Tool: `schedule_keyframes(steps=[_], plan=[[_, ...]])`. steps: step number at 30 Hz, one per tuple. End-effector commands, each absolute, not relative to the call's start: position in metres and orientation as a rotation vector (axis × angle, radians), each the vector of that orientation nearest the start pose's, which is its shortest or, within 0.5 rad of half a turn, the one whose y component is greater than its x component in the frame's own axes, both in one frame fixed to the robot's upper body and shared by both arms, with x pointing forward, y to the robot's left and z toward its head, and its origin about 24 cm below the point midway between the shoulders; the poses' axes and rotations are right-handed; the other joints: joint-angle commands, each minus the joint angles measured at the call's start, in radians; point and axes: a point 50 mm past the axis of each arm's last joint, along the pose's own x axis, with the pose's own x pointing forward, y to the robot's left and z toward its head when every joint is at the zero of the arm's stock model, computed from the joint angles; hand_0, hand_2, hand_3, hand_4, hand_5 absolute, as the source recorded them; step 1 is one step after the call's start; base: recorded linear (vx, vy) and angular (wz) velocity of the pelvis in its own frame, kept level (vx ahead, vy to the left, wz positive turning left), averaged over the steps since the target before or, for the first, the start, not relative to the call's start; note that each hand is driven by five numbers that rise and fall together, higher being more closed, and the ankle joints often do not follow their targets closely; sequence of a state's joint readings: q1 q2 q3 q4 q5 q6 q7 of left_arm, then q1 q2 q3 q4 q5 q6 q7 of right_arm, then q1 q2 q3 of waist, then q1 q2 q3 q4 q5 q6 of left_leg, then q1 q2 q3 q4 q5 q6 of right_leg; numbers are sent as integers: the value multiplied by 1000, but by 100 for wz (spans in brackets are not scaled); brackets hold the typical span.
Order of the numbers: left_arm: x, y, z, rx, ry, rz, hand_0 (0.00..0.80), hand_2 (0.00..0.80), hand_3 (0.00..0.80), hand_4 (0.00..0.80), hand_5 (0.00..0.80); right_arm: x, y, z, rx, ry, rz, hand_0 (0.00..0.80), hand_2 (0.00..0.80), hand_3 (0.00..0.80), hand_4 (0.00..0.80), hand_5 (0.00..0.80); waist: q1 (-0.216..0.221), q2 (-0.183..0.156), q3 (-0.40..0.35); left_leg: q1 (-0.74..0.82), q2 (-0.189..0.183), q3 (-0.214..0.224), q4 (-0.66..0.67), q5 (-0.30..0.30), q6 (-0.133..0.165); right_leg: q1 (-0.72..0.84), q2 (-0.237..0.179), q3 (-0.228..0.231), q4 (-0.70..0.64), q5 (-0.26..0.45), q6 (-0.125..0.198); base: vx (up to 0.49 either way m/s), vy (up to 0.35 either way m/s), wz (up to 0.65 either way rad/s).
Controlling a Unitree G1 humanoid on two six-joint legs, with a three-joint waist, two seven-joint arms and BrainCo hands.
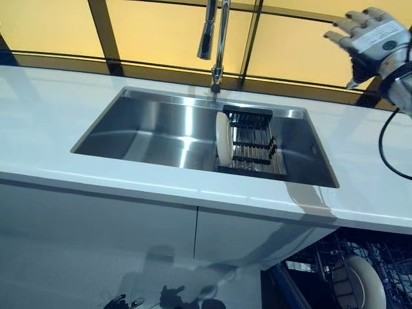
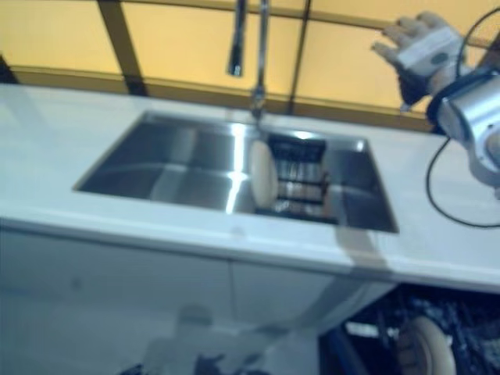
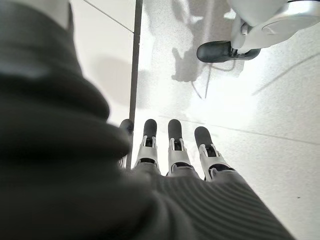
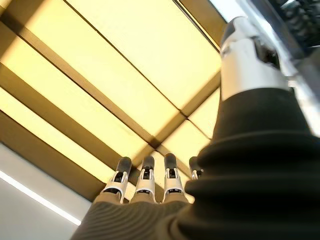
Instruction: Take plates into dishwasher
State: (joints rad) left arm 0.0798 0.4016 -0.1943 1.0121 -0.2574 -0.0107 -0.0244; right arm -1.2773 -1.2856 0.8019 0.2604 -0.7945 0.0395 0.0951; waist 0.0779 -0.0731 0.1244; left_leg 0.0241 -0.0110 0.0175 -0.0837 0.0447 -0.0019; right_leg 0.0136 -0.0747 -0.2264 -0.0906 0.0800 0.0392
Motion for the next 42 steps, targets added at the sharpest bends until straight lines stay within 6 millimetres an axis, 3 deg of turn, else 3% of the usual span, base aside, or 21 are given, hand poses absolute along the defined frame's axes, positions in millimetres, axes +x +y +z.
schedule_keyframes(steps=[1, 23, 42], plan=[[121, 291, -124, 249, 1002, 173, 0, 0, 0, 0, 0, 316, -240, 402, -2339, -437, -470, 0, 0, 0, 0, 0, 47, -38, 39, -10, -13, -46, -4, -83, 25, 46, 16, -24, 3, -94, 42, -19, 9, 15], [128, 295, -118, 229, 940, 187, 0, 0, 0, 0, 0, 329, -198, 395, -2370, -560, -344, 0, 0, 0, 0, 0, 89, -57, 112, -80, -21, -97, -4, -58, 28, 2, 21, -63, 3, -87, 33, -12, 8, 9], [130, 295, -117, 222, 928, 182, 0, 0, 0, 0, 0, 340, -182, 375, -2330, -572, -184, 0, 0, 0, 0, 0, 103, -61, 122, -88, -24, -103, -4, -57, 29, -4, 21, -72, 3, -88, 33, -1, 0, 0]])
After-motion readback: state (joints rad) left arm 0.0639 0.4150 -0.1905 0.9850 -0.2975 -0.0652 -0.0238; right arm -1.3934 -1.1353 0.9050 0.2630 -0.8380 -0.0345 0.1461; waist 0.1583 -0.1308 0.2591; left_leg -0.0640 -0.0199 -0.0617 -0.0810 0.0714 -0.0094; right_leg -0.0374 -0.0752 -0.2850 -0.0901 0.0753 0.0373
